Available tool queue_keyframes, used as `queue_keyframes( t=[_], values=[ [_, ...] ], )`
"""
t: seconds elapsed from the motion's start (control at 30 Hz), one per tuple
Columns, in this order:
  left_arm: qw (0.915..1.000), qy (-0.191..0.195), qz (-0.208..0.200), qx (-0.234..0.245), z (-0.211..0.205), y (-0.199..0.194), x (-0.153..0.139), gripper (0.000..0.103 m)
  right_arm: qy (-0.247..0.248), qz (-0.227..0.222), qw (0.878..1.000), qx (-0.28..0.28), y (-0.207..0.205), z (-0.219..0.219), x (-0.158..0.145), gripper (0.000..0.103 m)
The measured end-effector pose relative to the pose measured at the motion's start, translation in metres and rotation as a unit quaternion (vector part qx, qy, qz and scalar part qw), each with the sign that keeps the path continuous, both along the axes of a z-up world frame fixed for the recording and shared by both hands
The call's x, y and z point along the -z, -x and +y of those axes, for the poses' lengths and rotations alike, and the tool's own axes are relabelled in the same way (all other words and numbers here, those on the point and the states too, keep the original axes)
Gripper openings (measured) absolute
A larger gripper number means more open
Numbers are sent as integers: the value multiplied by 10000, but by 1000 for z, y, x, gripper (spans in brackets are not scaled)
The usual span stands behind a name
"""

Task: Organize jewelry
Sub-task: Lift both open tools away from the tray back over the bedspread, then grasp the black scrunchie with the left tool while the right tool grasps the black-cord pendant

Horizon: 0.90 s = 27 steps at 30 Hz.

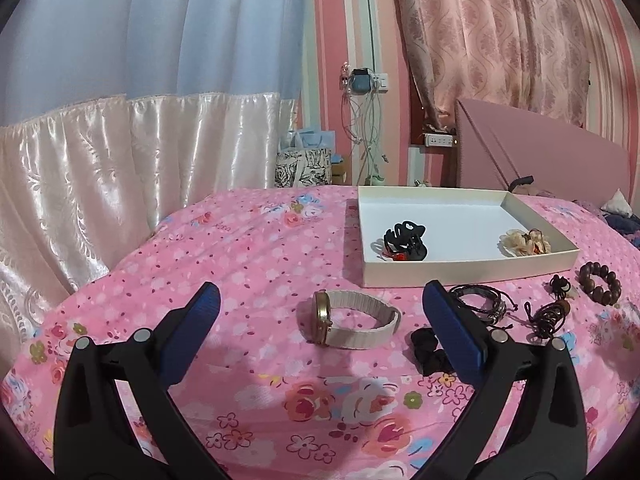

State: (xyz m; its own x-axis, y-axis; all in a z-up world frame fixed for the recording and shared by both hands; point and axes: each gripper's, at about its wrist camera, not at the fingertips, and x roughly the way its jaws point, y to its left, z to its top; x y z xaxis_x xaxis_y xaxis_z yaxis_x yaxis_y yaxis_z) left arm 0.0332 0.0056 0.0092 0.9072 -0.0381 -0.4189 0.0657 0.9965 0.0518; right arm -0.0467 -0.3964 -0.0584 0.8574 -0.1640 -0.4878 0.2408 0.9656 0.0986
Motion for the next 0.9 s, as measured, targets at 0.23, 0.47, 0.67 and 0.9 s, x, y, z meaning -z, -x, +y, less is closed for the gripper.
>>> queue_keyframes(
  t=[0.23,0.47,0.67,0.9],
  values=[
    [9995,-41,280,118,-9,-5,3,100,-488,-18,9988,-82,-1,-15,4,93],
    [9942,-524,478,812,-46,-1,11,100,-757,181,9970,25,-8,-23,11,93],
    [9803,-626,1190,1448,-77,-8,26,95,-302,453,9984,-152,-20,5,12,93],
    [9667,-404,2009,1532,-94,-33,46,71,-24,768,9958,-491,-43,40,16,93]
  ],
)
